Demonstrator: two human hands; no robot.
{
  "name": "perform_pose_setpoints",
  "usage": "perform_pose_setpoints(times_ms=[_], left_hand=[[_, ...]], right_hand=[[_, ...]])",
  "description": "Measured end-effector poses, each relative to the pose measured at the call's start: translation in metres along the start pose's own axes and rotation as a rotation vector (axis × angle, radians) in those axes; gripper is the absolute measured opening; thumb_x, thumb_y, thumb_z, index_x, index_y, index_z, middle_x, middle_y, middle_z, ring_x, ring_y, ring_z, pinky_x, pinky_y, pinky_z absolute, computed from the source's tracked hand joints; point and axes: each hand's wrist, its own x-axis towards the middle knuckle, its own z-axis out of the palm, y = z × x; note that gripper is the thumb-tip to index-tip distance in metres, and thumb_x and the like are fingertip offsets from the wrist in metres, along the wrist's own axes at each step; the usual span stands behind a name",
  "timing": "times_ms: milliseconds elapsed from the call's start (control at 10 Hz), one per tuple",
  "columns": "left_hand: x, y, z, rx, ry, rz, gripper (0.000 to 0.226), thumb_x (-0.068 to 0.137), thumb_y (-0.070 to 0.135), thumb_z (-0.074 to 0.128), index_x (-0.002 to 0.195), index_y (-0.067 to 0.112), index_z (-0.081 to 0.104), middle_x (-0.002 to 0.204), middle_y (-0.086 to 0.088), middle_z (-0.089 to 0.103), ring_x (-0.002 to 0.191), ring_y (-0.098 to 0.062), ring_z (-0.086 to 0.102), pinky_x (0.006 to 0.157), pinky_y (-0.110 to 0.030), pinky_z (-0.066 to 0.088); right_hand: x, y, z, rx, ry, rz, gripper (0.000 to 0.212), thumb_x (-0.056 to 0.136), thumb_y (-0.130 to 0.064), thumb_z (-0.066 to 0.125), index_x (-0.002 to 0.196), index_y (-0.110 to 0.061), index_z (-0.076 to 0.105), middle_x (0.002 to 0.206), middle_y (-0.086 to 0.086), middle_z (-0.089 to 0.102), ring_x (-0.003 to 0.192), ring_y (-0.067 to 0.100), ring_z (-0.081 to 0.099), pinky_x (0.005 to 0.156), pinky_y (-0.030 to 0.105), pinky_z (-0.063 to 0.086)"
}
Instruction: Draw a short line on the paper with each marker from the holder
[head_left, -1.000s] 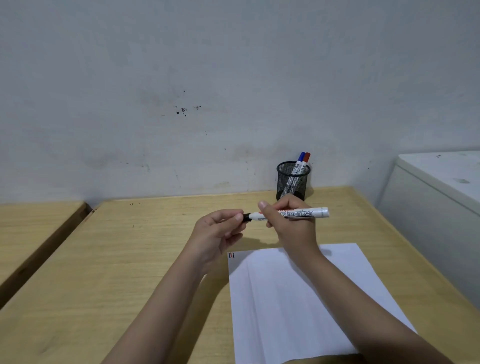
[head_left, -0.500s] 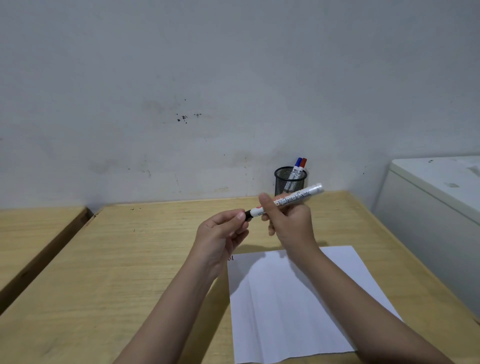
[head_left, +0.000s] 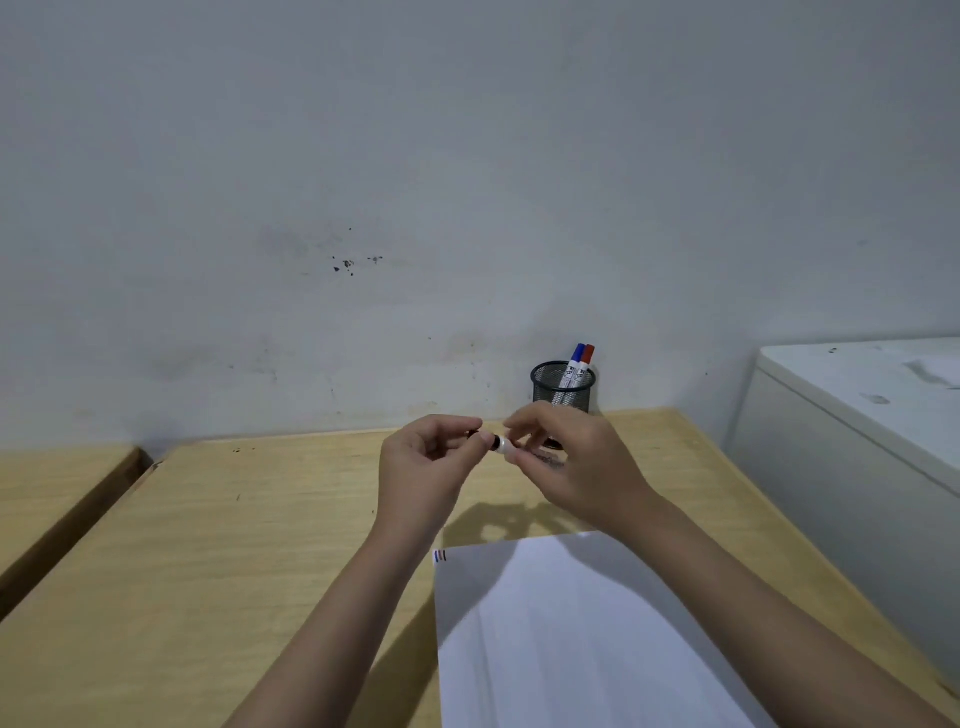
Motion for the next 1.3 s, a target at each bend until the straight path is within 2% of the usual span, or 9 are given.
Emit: perform_pose_setpoints(times_ms=[100,300,500,600,700,900,1100,1200,1300], left_hand=[[0.014,0.002,0.012,-0.012,-0.050,0.023,0.015,0.072,0.008,0.076,0.087,0.008,0.072,0.083,-0.019,0.072,0.073,-0.016,0.065,0.073,-0.027,0.053],[0.061,-0.011,0.051,0.052,-0.057,0.086,0.016,0.078,0.022,0.071,0.092,0.014,0.071,0.085,0.000,0.072,0.077,-0.006,0.065,0.074,-0.020,0.051],[0.103,-0.059,0.080,0.501,-0.115,0.209,0.034,0.075,0.030,0.073,0.106,0.018,0.065,0.111,0.004,0.063,0.099,-0.010,0.056,0.083,-0.020,0.041],[0.120,-0.075,0.092,0.665,-0.153,0.287,0.040,0.073,0.037,0.072,0.107,0.016,0.065,0.113,-0.002,0.063,0.106,-0.018,0.057,0.093,-0.032,0.045],[0.130,-0.085,0.101,0.747,-0.120,0.301,0.037,0.075,0.042,0.068,0.098,0.013,0.068,0.105,-0.004,0.065,0.102,-0.023,0.059,0.088,-0.038,0.048],[0.134,-0.090,0.105,0.723,-0.061,0.324,0.029,0.074,0.041,0.070,0.083,0.013,0.066,0.091,-0.003,0.065,0.089,-0.023,0.062,0.077,-0.040,0.051],[0.134,-0.089,0.104,0.757,-0.093,0.295,0.030,0.075,0.043,0.067,0.087,0.016,0.065,0.094,-0.001,0.064,0.092,-0.022,0.060,0.076,-0.039,0.051],[0.129,-0.083,0.100,0.754,-0.136,0.293,0.032,0.078,0.041,0.065,0.098,0.016,0.064,0.102,-0.001,0.064,0.098,-0.023,0.058,0.081,-0.039,0.050],[0.117,-0.076,0.094,0.712,-0.122,0.346,0.036,0.079,0.039,0.062,0.108,0.017,0.060,0.110,0.001,0.062,0.104,-0.019,0.055,0.086,-0.032,0.046]], right_hand=[[0.010,0.010,-0.006,-0.050,0.055,-0.053,0.022,0.078,-0.013,0.068,0.099,-0.012,0.062,0.079,-0.002,0.068,0.069,0.008,0.062,0.065,0.032,0.053],[0.052,0.049,-0.036,-0.012,0.230,0.011,0.046,0.075,-0.001,0.064,0.117,-0.018,0.060,0.081,0.008,0.063,0.070,0.017,0.062,0.070,0.026,0.053],[0.102,0.106,-0.060,0.089,0.648,0.310,0.034,0.076,-0.005,0.060,0.107,-0.021,0.059,0.066,-0.003,0.057,0.055,0.007,0.052,0.058,0.018,0.047],[0.106,0.130,-0.047,0.099,0.645,0.437,0.033,0.075,-0.006,0.060,0.105,-0.020,0.058,0.060,-0.006,0.053,0.047,0.003,0.050,0.057,0.011,0.044],[0.099,0.150,-0.026,0.061,0.509,0.554,0.032,0.074,-0.007,0.061,0.103,-0.020,0.059,0.057,-0.004,0.052,0.046,0.003,0.049,0.055,0.010,0.041],[0.077,0.173,0.000,-0.017,0.228,0.719,0.035,0.073,-0.003,0.061,0.107,-0.013,0.059,0.057,0.000,0.054,0.060,0.016,0.054,0.060,0.027,0.045],[0.069,0.173,0.006,-0.057,0.196,0.700,0.046,0.079,-0.010,0.062,0.123,-0.014,0.053,0.085,0.008,0.060,0.075,0.019,0.058,0.059,0.024,0.040],[0.069,0.171,0.000,-0.079,0.194,0.705,0.060,0.079,-0.019,0.066,0.134,-0.018,0.042,0.111,0.013,0.056,0.092,0.022,0.057,0.073,0.027,0.039],[0.071,0.152,-0.020,-0.021,0.330,0.683,0.056,0.080,-0.021,0.066,0.132,-0.018,0.044,0.116,0.012,0.054,0.097,0.024,0.057,0.075,0.028,0.041]])
